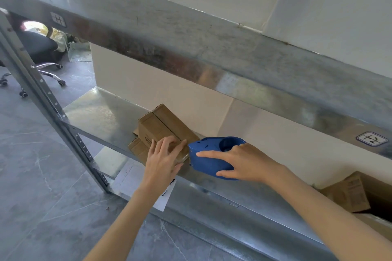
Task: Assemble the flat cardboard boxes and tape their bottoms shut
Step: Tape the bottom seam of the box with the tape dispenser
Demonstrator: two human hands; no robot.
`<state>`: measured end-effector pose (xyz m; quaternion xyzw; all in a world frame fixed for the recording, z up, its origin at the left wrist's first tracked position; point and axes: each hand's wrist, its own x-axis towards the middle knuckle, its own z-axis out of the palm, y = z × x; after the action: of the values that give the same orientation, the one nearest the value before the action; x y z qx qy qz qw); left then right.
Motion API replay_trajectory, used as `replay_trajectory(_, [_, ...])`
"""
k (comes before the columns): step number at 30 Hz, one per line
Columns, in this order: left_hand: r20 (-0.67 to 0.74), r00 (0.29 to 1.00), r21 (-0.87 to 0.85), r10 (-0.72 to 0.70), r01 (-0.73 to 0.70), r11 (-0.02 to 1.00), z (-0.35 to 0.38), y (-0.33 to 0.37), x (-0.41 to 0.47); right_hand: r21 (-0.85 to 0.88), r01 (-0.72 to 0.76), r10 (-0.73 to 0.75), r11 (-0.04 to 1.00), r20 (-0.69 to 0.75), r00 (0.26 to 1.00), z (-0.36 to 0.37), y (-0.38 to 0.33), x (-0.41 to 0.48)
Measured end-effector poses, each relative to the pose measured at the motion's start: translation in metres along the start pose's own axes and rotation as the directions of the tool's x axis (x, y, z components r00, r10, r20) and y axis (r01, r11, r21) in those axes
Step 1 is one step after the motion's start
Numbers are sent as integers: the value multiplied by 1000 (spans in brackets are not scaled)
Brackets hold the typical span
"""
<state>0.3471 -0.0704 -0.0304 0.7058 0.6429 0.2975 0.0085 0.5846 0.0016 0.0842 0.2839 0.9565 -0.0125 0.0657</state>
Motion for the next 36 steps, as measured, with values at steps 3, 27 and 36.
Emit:
replay_trajectory(3, [-11,1000,-94,22,-23,995,2,0,-1,33,7,-8,999,23,1000,-4,-1,-1])
replay_trajectory(27, [224,974,-397,29,64,915,-21,-39,6,131,-35,28,991,58,998,-11,49,7])
replay_trajectory(36, [216,976,-404,40,51,913,-20,-41,5,149,-58,52,987,49,997,-1,48,16])
